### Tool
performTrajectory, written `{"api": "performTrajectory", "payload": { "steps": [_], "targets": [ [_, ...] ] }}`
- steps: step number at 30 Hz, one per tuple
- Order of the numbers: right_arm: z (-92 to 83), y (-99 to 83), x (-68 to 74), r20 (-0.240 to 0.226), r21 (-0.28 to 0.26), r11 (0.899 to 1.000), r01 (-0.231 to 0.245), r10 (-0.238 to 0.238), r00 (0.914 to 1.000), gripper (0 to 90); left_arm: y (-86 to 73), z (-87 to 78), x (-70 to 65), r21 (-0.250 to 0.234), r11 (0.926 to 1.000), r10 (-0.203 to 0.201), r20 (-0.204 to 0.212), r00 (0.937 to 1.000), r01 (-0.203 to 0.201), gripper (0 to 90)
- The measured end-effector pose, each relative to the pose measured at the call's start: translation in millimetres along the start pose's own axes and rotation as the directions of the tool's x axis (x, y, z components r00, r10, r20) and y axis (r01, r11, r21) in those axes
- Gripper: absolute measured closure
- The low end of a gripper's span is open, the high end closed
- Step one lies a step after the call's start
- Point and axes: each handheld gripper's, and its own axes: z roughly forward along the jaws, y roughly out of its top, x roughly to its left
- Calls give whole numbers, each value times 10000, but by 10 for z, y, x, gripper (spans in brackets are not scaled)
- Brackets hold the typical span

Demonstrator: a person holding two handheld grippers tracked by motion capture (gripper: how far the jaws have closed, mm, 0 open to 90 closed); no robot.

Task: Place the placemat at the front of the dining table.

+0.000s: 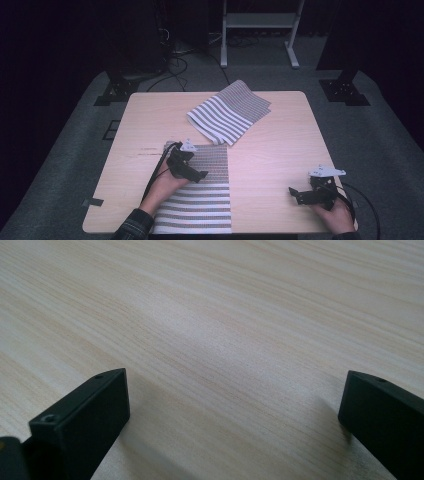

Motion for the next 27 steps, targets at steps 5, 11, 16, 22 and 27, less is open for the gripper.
{"api": "performTrajectory", "payload": {
  "steps": [5, 11, 16, 22, 27],
  "targets": [
    [0, 0, 0, 4, -3, 10000, 1, -1, 10000, 0, -41, 92, -27, 542, 9979, 363, -117, 9993, -357, 0],
    [0, 0, 0, 2, -5, 10000, -2, 2, 10000, 0, -83, 131, -45, 499, 9976, 500, -272, 9984, -486, 0],
    [0, -1, 1, 3, -8, 10000, 0, 0, 10000, 0, -144, 125, -45, 32, 9989, 463, -279, 9985, -462, 0],
    [0, -1, 1, 2, -9, 10000, 2, -2, 10000, 0, -194, 106, -64, -205, 9987, 455, -309, 9985, -461, 0],
    [1, -1, 1, 3, -14, 10000, 0, 0, 10000, 0, -261, 58, -122, -272, 9986, 436, -301, 9986, -445, 0]
  ]
}}
